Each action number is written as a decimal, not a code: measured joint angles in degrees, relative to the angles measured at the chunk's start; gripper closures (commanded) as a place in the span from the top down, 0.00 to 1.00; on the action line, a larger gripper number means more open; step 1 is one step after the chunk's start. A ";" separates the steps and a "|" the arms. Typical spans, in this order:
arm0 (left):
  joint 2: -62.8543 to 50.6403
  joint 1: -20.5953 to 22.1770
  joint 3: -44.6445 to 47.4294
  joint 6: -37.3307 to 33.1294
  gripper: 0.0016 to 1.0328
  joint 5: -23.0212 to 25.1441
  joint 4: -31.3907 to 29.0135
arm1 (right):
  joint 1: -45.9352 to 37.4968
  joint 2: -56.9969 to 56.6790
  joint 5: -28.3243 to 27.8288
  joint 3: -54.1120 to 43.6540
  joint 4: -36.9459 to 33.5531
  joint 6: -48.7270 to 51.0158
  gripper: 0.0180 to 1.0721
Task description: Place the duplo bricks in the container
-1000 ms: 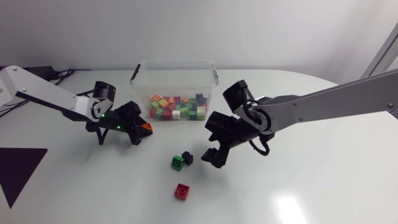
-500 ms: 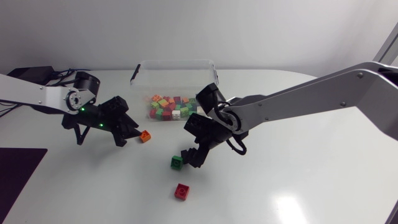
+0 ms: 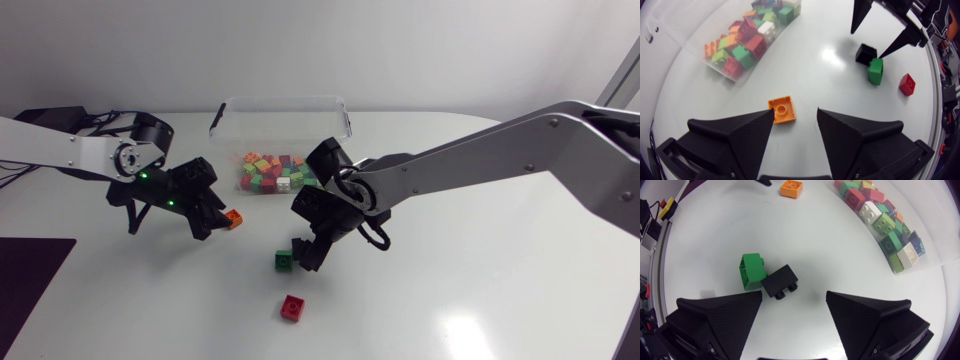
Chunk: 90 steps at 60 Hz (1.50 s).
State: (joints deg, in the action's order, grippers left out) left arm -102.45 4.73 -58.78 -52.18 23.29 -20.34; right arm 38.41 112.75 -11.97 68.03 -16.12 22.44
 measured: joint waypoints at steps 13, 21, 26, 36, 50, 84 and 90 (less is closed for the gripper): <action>-4.13 3.85 -3.15 6.43 0.77 -6.40 -1.90 | -1.11 -2.89 -0.20 -2.60 0.00 0.26 0.90; -5.44 4.52 -5.57 9.18 0.76 -9.97 -1.92 | -1.14 -4.55 -0.81 -3.34 -0.02 0.26 0.90; -7.08 4.68 -6.84 10.62 0.76 -11.72 -1.88 | -1.03 -5.35 -0.85 -3.76 -0.02 0.26 0.90; -9.88 4.92 -8.00 13.57 0.43 -13.29 -3.26 | -0.46 -6.49 -0.85 -4.48 -0.44 0.24 0.90; -11.28 6.64 -10.29 16.33 0.31 -13.55 -4.94 | 0.85 -8.33 -1.09 -4.52 -2.12 0.04 0.89; -1.77 6.84 -9.09 17.29 0.31 -13.75 -11.74 | 0.15 -6.34 -3.58 -4.35 -3.08 8.02 0.90; 3.17 6.86 -7.37 17.27 0.31 -13.73 -11.76 | -1.16 -5.11 -6.05 -4.35 -3.28 13.92 0.91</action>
State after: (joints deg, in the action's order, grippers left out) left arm -99.29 11.60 -66.15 -34.92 9.56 -32.10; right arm 37.26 107.63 -18.02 63.68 -19.40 36.36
